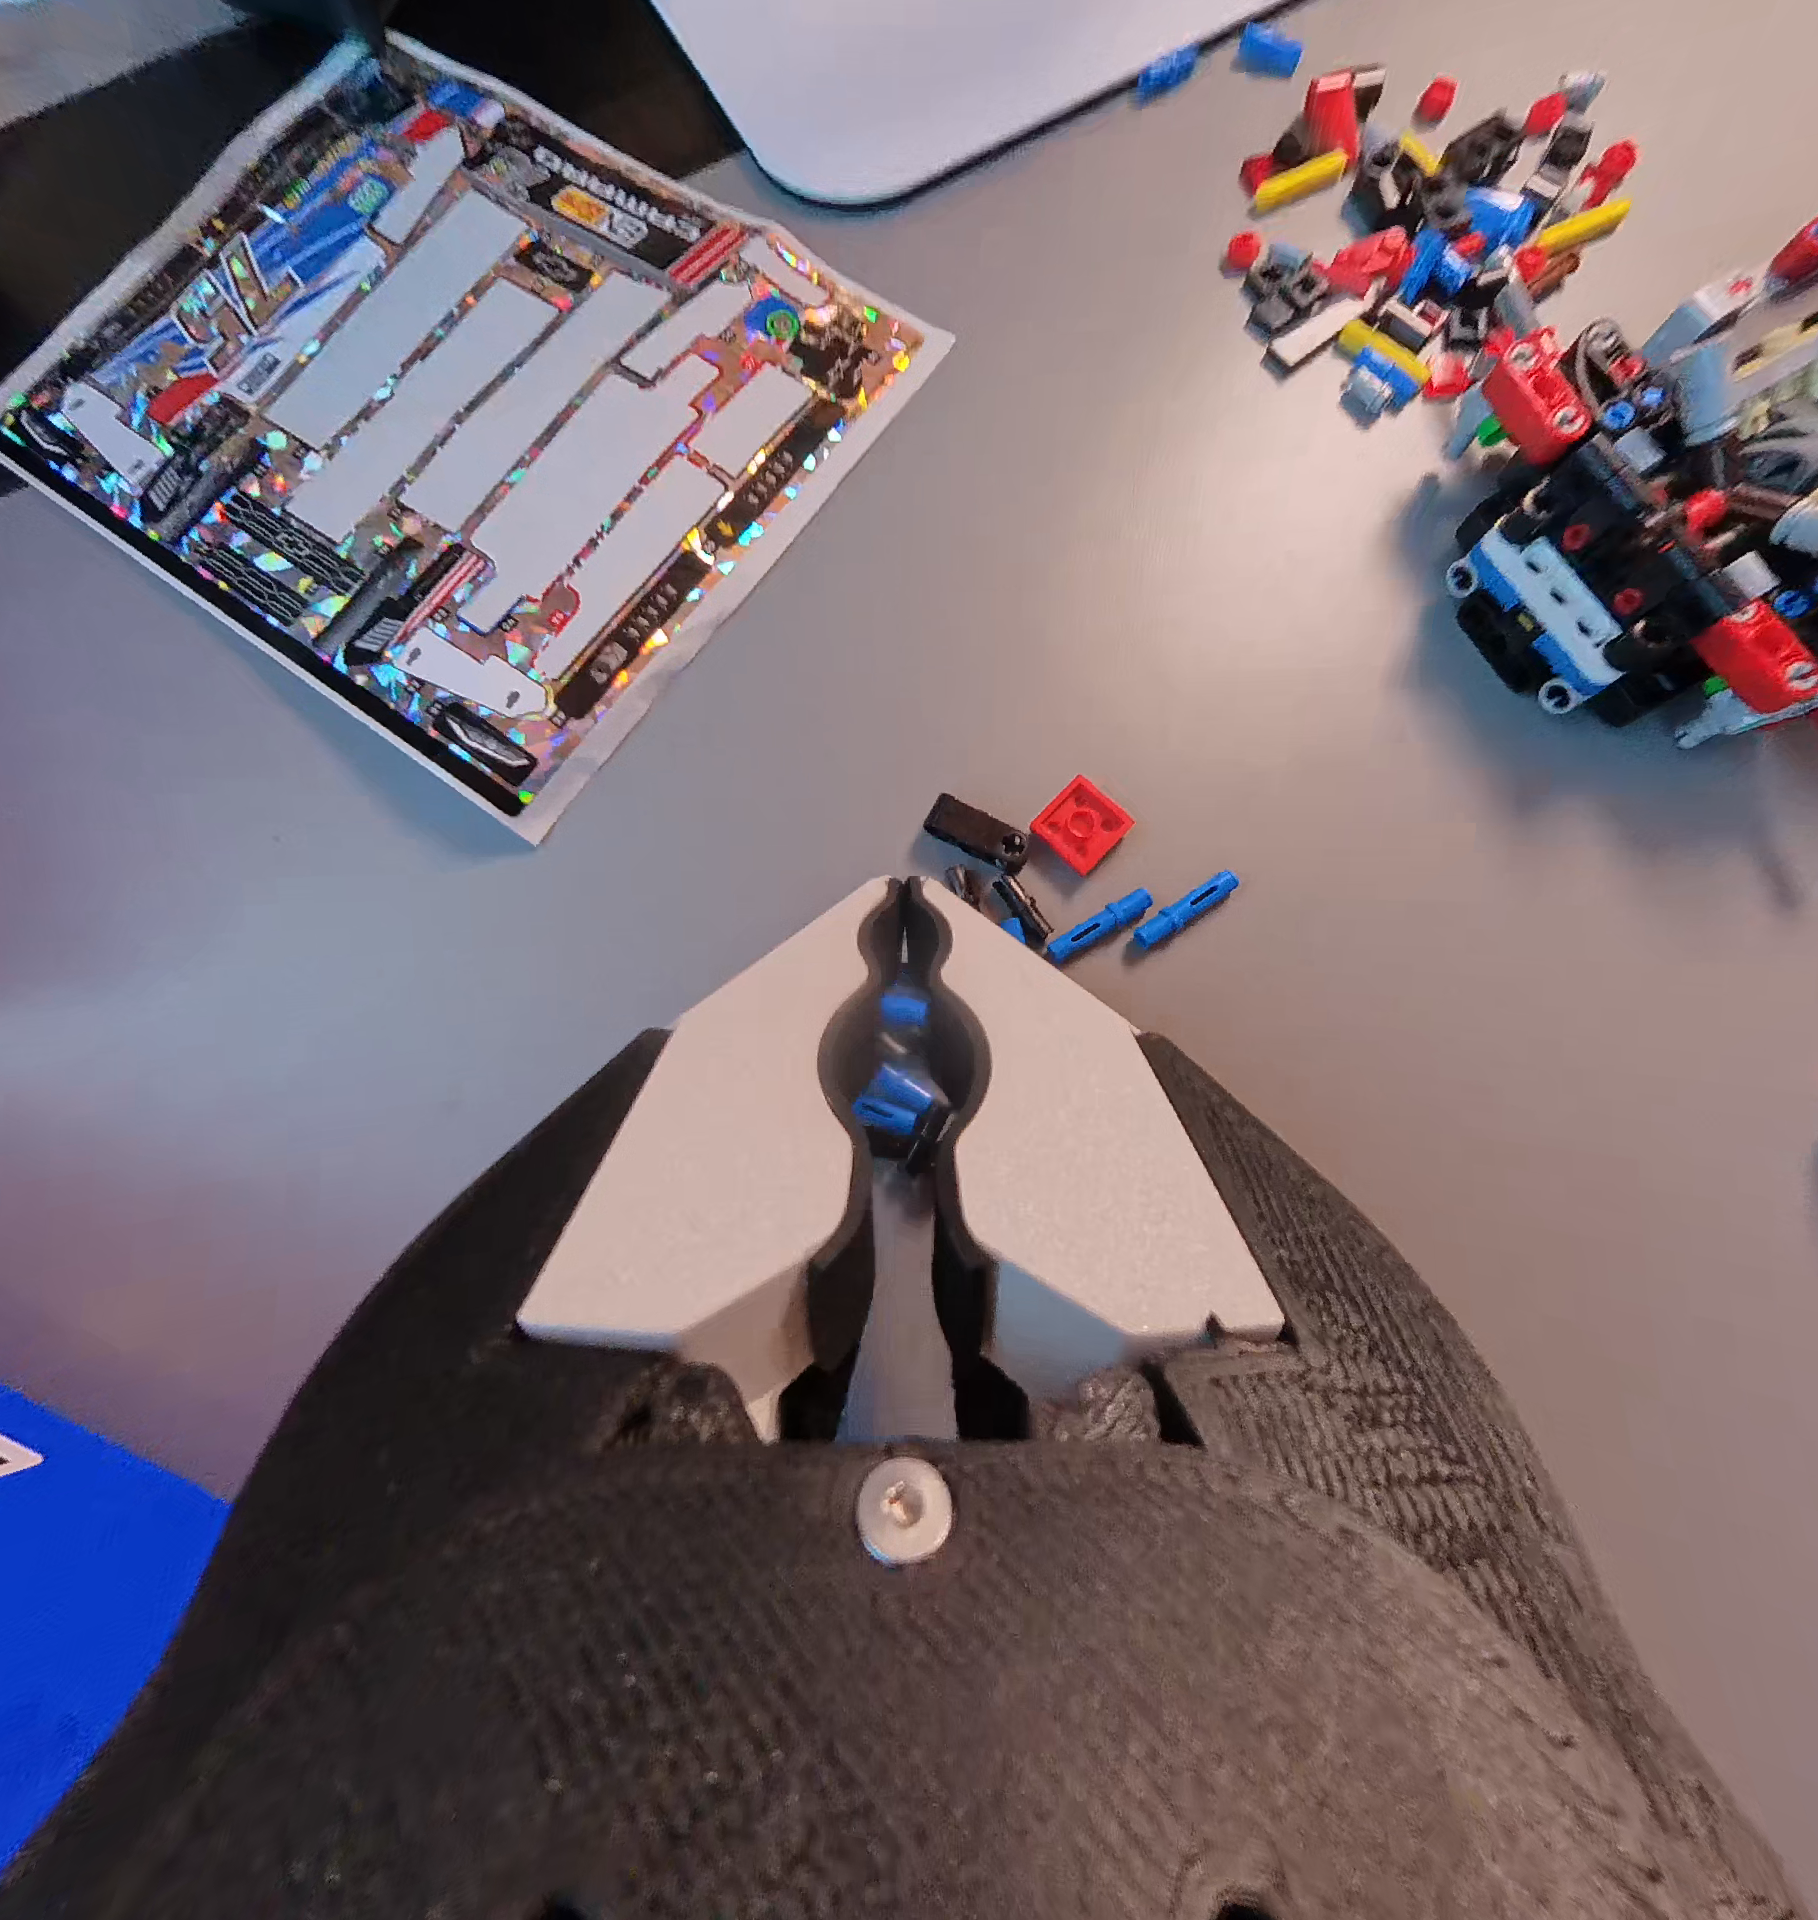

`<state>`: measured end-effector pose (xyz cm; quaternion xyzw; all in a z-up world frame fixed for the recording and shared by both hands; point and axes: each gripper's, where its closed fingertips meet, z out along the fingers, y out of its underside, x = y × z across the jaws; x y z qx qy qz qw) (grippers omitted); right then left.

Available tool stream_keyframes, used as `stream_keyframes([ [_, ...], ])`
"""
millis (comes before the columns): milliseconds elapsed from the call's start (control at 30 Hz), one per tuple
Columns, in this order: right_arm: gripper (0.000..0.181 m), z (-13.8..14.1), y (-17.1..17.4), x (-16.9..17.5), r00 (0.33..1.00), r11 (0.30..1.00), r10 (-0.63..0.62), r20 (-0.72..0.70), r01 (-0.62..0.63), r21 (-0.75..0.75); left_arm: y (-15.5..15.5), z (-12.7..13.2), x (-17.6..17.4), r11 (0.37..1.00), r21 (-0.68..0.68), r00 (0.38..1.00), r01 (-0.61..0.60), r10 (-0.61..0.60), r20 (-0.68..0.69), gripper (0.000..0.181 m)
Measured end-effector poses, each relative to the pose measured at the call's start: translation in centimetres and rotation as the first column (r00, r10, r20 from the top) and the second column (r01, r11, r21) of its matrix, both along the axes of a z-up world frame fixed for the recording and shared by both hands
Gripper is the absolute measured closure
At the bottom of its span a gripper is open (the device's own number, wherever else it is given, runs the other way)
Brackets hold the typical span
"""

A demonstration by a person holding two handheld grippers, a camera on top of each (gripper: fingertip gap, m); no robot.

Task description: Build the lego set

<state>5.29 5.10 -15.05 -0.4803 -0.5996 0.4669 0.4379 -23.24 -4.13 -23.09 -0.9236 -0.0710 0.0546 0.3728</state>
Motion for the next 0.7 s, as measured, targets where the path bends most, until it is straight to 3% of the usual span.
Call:
stream_keyframes([
  [33,0.176,0.0,0.0,0.0,1.000,1.000,0.000,-0.001,0.000,0.001,0.1,0.8,0.1,0.999,0.041,1.000,-0.003,0.003,0.007,0.181],
  [133,0.176,0.0,0.0,0.0,1.000,1.000,0.001,0.000,-0.001,0.002,0.2,2.8,0.4,0.988,0.154,0.998,-0.020,0.011,0.057,0.181],
  [233,0.176,-0.2,-0.1,-0.1,1.000,1.000,0.004,0.006,-0.004,0.001,-0.2,3.2,0.3,0.984,0.177,0.997,-0.033,0.020,0.074,0.181],
  [333,0.176,-0.3,-0.2,-0.1,1.000,1.000,0.006,0.010,-0.006,0.003,-0.5,1.8,0.0,0.993,0.113,0.998,-0.036,0.029,0.061,0.181],
  [533,0.176,-0.3,-0.2,-0.1,1.000,1.000,0.006,0.013,-0.006,0.015,0.3,-0.6,-0.2,1.000,0.011,0.999,-0.016,0.016,0.048,0.162],
  [700,0.176,-0.3,-0.1,0.0,1.000,1.000,0.006,0.013,-0.006,0.012,0.3,-1.3,-0.1,1.000,-0.025,0.998,0.003,-0.001,0.060,0.162],
])
